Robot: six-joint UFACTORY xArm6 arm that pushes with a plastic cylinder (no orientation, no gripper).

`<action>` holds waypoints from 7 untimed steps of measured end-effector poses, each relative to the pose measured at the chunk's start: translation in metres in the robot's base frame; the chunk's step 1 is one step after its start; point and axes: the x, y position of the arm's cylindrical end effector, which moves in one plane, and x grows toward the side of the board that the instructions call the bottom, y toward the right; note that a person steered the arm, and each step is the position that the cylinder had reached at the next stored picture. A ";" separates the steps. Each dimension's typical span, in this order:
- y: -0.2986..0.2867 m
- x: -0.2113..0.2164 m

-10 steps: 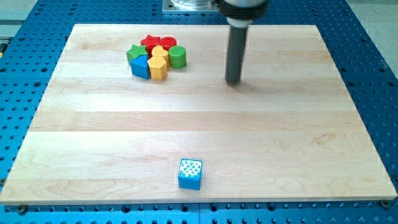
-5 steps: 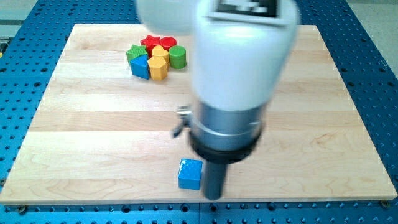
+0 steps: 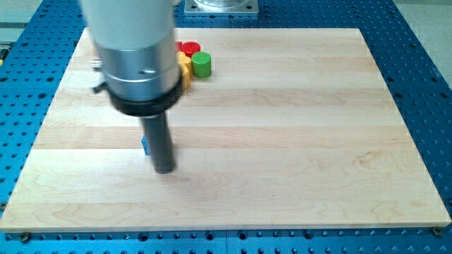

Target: Move the cube into the green circle

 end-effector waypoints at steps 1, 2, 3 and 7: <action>-0.016 -0.035; -0.016 -0.062; 0.005 -0.068; 0.079 -0.085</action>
